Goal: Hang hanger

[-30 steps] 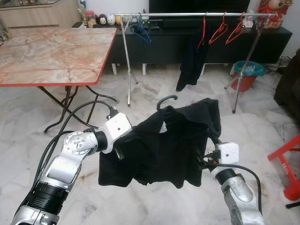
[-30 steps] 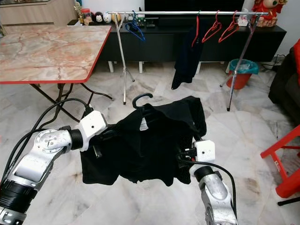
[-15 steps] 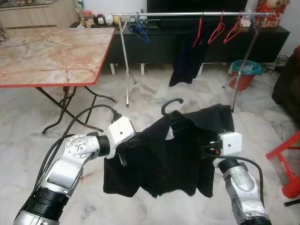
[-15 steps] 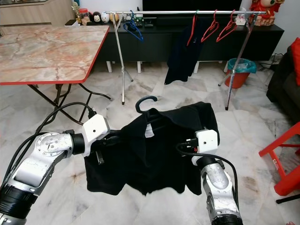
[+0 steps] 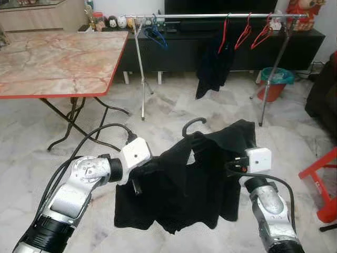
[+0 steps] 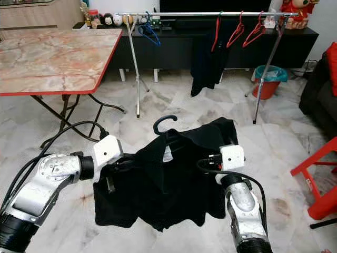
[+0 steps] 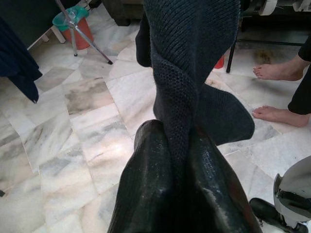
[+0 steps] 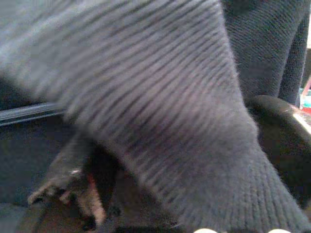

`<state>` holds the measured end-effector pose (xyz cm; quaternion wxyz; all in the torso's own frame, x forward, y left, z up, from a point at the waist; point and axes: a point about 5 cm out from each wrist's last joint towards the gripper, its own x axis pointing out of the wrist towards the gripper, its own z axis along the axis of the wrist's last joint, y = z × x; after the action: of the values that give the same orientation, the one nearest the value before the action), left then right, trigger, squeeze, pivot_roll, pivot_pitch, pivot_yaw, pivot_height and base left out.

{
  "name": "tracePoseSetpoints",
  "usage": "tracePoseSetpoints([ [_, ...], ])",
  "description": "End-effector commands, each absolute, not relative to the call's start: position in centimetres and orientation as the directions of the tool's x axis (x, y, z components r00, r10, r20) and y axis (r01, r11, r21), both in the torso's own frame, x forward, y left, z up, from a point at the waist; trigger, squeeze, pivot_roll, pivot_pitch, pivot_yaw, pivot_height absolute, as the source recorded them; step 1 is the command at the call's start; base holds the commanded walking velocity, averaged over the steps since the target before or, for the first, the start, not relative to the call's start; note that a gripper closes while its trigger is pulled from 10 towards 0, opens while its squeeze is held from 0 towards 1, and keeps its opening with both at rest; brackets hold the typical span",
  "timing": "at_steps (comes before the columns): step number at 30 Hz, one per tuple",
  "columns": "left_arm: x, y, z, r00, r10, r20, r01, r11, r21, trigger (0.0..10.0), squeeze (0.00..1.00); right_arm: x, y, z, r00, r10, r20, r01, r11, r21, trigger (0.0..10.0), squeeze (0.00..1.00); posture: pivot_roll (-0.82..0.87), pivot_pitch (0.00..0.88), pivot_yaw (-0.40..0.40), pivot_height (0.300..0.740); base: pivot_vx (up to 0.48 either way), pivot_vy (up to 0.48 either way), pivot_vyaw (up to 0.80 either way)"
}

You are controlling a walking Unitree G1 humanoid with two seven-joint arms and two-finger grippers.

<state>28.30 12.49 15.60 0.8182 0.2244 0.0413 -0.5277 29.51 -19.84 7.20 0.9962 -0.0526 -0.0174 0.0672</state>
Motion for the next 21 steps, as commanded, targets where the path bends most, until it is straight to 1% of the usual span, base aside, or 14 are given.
tracePoseSetpoints([
  [1,28.06,12.41,16.23,0.426,-0.857,-0.291,0.885,0.327,0.333,10.0,0.00,29.87,-19.85,7.60,0.991,0.128,0.047,-0.123,0.986,-0.109,0.0,0.00,0.04,0.000,0.028,0.740,0.000,0.000,0.00],
  [21,27.99,12.47,16.40,0.423,-0.857,-0.294,0.885,0.322,0.336,10.0,0.00,29.89,-19.89,7.31,0.992,0.120,0.043,-0.115,0.988,-0.105,0.0,0.00,0.05,0.000,0.025,0.740,0.000,0.000,0.00],
])
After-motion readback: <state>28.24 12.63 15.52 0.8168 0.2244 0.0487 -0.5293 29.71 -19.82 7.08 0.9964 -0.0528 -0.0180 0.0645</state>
